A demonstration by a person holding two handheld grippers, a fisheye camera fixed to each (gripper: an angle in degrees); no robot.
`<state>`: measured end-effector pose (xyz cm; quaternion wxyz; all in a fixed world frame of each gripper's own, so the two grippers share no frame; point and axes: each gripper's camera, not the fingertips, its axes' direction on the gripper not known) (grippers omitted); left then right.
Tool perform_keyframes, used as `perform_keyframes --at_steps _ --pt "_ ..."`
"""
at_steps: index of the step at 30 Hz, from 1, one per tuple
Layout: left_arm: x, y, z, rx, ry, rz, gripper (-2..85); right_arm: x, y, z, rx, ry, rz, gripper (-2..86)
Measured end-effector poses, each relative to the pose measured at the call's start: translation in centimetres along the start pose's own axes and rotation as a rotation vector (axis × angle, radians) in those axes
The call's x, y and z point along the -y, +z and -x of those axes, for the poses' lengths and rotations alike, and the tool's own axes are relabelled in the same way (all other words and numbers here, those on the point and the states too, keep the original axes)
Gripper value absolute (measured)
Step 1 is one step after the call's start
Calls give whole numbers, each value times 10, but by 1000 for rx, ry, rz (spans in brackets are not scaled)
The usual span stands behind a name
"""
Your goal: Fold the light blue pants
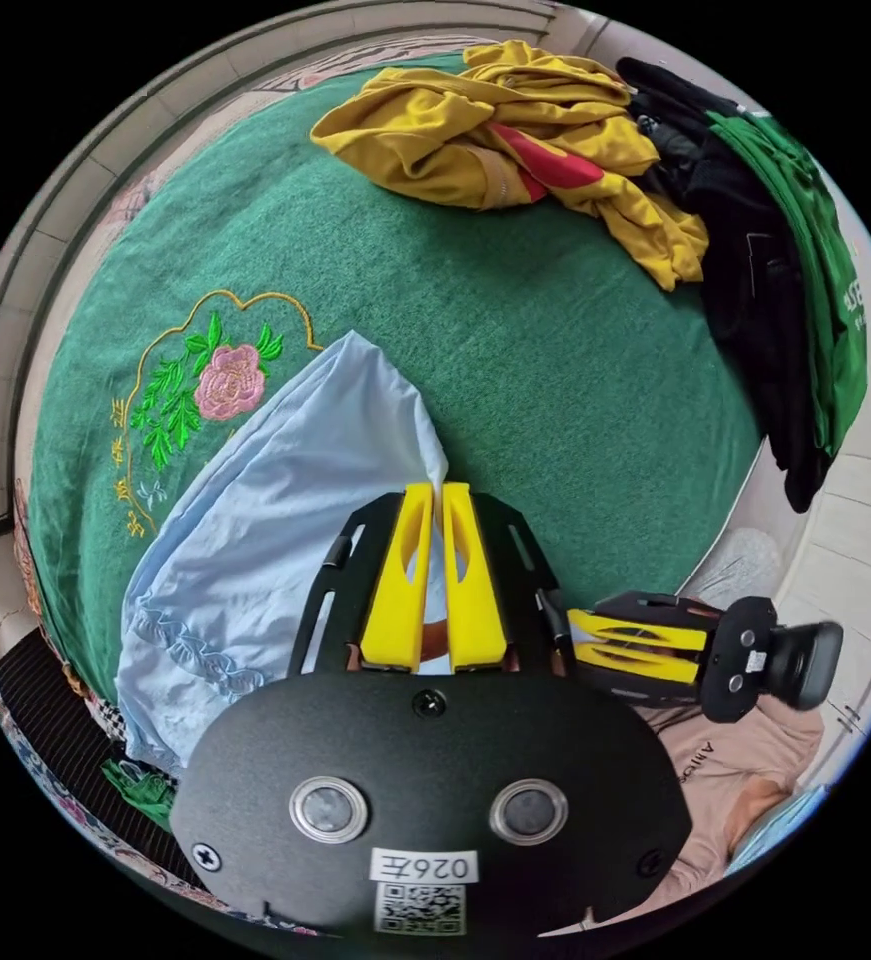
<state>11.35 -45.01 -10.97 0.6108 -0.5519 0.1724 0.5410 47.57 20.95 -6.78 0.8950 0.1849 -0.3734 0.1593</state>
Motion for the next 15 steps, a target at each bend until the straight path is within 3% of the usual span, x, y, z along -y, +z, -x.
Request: perform_keyframes --at_steps 4,9,12,15 --pt "12 -12 7 -140 32 -111 -2 -4 -38 -34 122 73 -55 -14" --pt "24 -52 12 -497 189 -380 -4 -40 -147 -88 221 152 -268 -14" --pt "25 -57 23 -639 292 -438 -4 -57 -189 -80 220 161 -376 -15" --pt "12 -52 39 -637 356 -469 -5 -52 -201 -34 211 93 -417 -15"
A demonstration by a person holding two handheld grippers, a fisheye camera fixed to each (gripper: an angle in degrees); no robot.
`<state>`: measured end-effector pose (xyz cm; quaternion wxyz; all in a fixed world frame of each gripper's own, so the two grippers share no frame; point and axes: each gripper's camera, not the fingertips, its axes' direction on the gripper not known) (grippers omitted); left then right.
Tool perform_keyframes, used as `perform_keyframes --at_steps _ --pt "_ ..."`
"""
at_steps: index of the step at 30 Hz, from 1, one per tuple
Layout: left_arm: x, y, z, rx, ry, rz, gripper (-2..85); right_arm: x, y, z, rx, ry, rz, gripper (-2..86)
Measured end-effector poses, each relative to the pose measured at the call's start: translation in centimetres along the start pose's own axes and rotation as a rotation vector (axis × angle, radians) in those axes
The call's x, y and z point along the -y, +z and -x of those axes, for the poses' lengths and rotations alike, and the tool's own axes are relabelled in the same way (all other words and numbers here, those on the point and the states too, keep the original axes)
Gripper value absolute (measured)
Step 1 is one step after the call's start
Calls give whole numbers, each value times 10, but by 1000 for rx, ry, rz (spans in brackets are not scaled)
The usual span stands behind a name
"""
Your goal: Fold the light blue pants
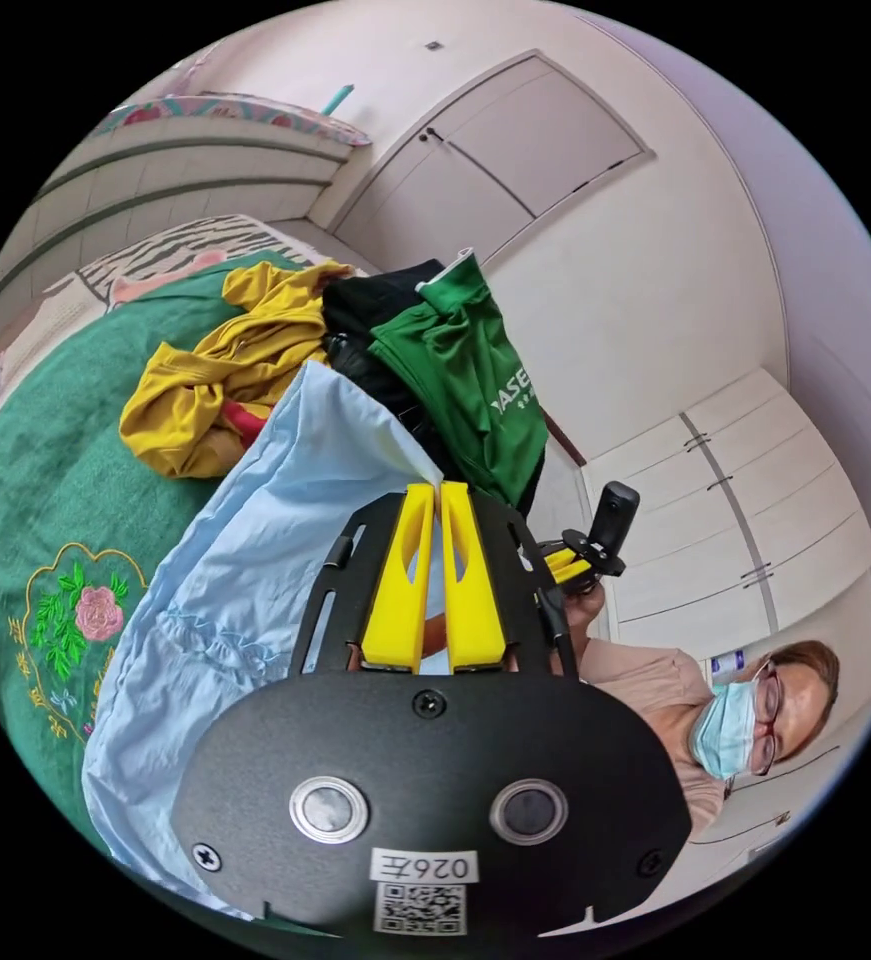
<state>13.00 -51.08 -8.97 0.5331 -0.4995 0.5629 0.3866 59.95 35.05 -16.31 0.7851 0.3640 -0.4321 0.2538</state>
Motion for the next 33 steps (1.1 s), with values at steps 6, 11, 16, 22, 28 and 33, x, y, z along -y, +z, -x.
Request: perform_keyframes --at_steps 6,11,16,22,28,33 --pt "-93 -76 55 38 17 -93 -5 28 105 119 49 -162 82 -15" --pt "-207 -149 135 112 -91 -203 -5 55 264 209 106 -262 231 -15" --pt "-332 -179 245 117 -280 -310 -2 38 462 289 82 -320 382 -12" --pt "-472 -170 340 123 -509 -575 23 -17 642 334 145 -397 688 48" --pt "-458 -128 268 324 -301 -604 -7 -18 561 300 222 -364 570 60" --pt "-381 21 239 516 -101 -178 -9 -69 560 270 18 -388 527 17"
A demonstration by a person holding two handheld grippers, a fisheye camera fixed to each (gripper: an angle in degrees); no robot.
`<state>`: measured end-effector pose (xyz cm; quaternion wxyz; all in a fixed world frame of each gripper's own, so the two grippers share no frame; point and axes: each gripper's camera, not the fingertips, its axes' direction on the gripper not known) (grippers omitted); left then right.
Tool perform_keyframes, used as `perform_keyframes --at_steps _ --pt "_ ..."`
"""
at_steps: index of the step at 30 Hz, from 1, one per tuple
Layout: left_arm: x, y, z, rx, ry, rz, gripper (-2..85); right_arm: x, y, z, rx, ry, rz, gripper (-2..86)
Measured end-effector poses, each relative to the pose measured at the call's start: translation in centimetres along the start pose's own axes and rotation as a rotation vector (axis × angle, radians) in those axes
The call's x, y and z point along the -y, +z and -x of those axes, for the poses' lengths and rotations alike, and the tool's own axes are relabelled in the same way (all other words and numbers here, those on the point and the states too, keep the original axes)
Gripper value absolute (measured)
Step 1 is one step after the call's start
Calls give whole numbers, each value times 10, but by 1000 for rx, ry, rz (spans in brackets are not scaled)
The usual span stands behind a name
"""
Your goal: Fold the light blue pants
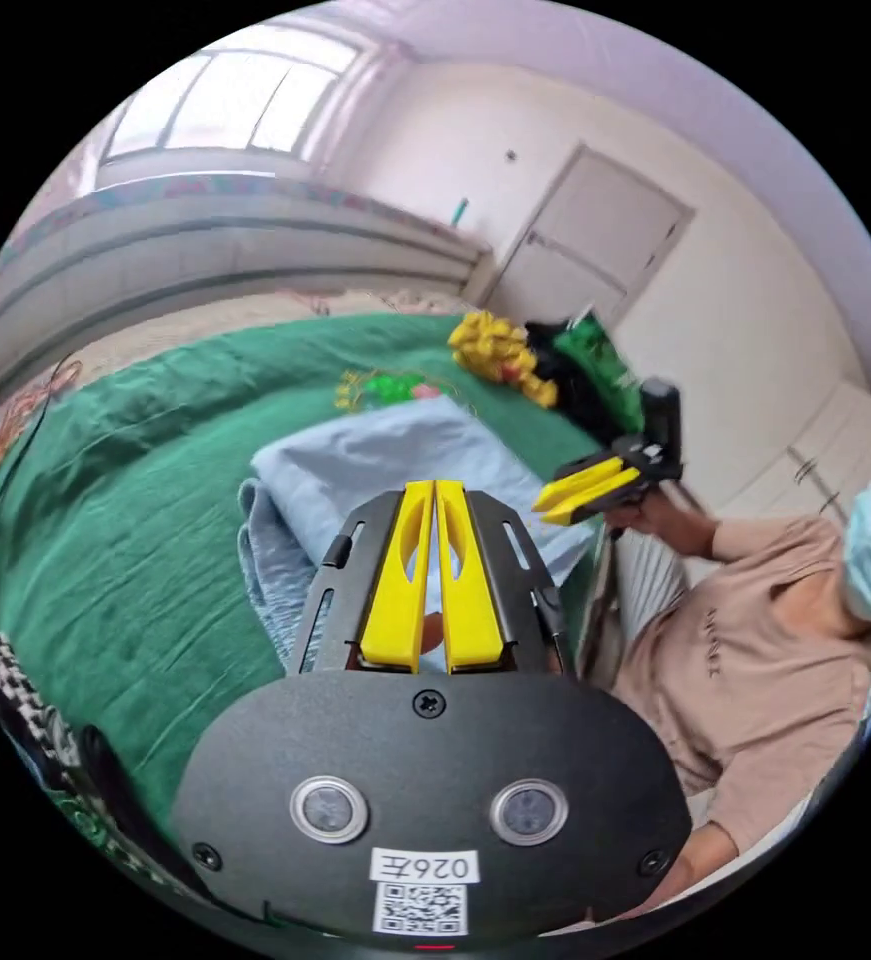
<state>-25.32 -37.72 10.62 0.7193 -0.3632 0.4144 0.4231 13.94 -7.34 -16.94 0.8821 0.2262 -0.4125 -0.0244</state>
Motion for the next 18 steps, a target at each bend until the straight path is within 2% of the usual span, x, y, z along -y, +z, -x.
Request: perform_keyframes --at_steps 2,3,5,7,10,11,12,13,15,18 --pt "-5 41 13 227 -79 198 -9 -9 51 9 3 -41 154 4" --pt "-12 54 27 182 -148 234 -9 -15 77 19 -19 -68 241 -2" --pt "-22 47 37 30 -277 114 -9 -20 78 36 -83 -115 225 -7" --pt "-23 40 22 -21 -262 -5 -9 -22 62 51 -130 -181 197 -8" --pt "-16 60 -30 23 -56 -47 -9 -32 51 58 -249 -245 151 -10" --pt "-15 93 -42 145 9 89 -9 -39 65 54 -274 -263 181 -10" --pt "-15 134 -37 275 3 299 -8 -45 88 46 -275 -272 276 -11" --pt "-15 147 -33 256 0 345 -8 -47 96 41 -265 -266 315 -12" --pt "-10 141 -19 109 -116 211 -7 -49 89 28 -203 -223 294 -14" --pt "6 116 -21 -2 -88 -105 -8 -38 56 -2 -202 -160 169 -14"
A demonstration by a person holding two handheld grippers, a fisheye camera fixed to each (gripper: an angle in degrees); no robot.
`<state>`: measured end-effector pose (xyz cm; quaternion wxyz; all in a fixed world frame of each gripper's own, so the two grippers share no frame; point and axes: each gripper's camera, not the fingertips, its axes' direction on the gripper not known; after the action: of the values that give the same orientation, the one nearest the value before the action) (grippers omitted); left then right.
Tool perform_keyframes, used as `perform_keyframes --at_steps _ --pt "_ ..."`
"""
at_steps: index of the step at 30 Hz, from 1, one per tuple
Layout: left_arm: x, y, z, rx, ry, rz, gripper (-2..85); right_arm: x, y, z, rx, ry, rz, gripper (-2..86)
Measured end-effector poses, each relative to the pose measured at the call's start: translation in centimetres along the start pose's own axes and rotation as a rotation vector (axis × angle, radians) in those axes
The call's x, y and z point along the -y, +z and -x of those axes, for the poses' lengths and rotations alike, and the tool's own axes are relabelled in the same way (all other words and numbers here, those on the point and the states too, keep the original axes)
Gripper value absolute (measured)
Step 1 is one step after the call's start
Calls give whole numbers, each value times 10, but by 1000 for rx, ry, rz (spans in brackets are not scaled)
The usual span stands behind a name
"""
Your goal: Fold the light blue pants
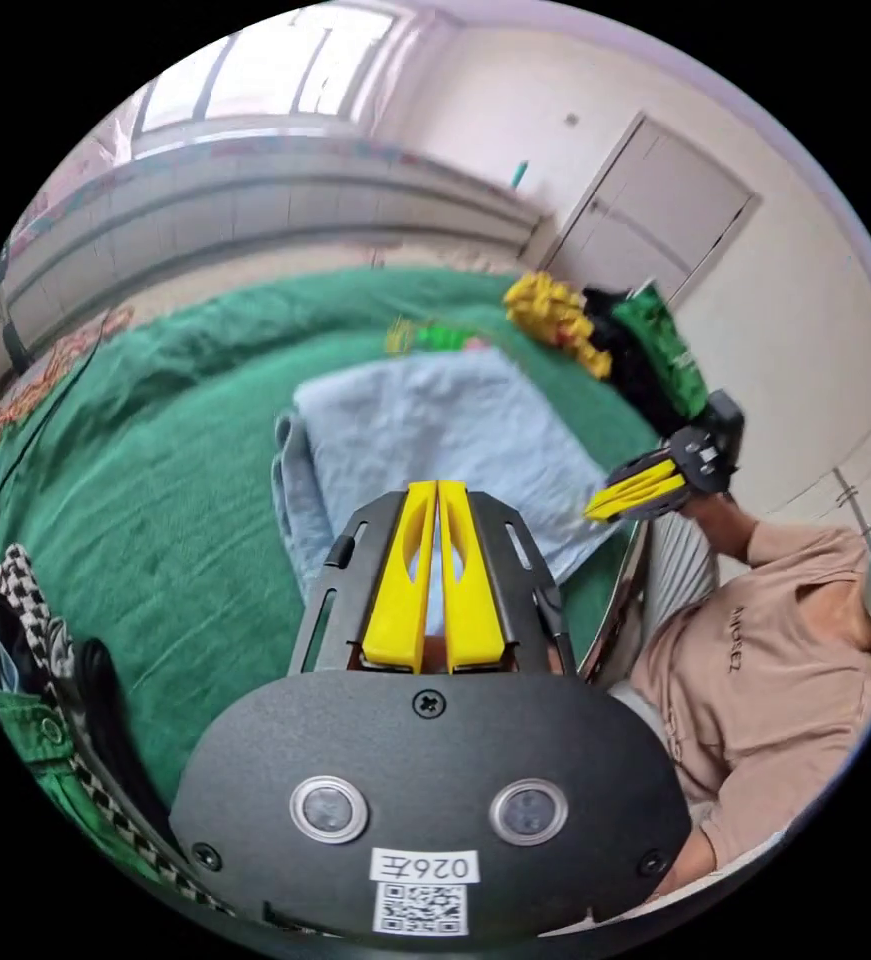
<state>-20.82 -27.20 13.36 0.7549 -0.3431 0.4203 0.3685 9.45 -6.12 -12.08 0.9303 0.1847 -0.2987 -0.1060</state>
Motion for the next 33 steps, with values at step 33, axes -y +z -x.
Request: perform_keyframes --at_steps 33 --pt "-67 279 188 -276 -395 234 167 -82 94 -438 636 699 -297 107"
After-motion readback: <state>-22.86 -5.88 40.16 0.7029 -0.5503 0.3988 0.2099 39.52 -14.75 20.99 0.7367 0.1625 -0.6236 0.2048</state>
